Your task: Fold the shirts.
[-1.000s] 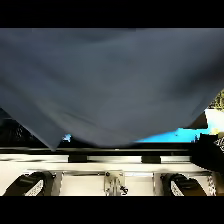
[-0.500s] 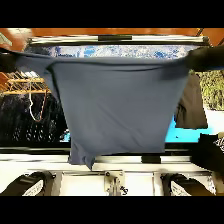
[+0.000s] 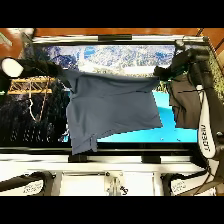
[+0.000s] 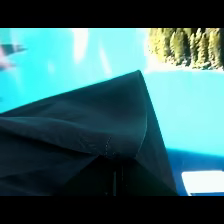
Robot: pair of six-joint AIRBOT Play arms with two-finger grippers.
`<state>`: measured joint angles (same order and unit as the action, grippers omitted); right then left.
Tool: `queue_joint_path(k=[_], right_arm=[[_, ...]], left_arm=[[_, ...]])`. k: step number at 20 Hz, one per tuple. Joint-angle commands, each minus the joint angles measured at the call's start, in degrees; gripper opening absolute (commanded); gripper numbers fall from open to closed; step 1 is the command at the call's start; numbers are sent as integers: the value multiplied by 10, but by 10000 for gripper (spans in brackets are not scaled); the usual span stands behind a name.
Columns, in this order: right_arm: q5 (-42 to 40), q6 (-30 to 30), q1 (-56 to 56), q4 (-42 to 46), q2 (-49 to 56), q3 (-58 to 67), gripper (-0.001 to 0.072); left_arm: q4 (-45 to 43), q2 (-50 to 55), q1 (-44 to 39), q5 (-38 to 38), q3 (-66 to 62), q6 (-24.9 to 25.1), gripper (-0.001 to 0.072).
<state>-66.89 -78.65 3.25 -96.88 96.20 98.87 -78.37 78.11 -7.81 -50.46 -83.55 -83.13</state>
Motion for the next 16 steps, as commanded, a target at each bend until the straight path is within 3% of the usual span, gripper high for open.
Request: queue_joint_path(k=[1, 2, 3, 4, 5, 9, 11, 16], right_arm=[[-21, 16, 1, -56, 50, 0, 70], [-34, 12, -1, -56, 46, 3, 147], [-55, -4, -6, -56, 40, 12, 410], [-86, -36, -14, -56, 27, 26, 577], [-121, -62, -25, -48, 9, 38, 577], [-273, -105, -93, 33, -65, 43, 576], [-314, -122, -141, 11, -93, 9, 576], [-270, -123, -200, -89, -180, -165, 576]], left_arm=[[69, 75, 0, -96, 1, -1, 32], [68, 80, 1, -128, 1, -1, 72], [68, 79, 7, -161, -1, -1, 243], [64, 76, 17, -202, -10, -1, 462], [57, 74, 31, -253, -27, -8, 620], [44, 33, 92, -399, -24, -31, 612], [44, -26, 106, -394, 64, -30, 609], [109, -203, 107, -281, 419, -11, 605]])
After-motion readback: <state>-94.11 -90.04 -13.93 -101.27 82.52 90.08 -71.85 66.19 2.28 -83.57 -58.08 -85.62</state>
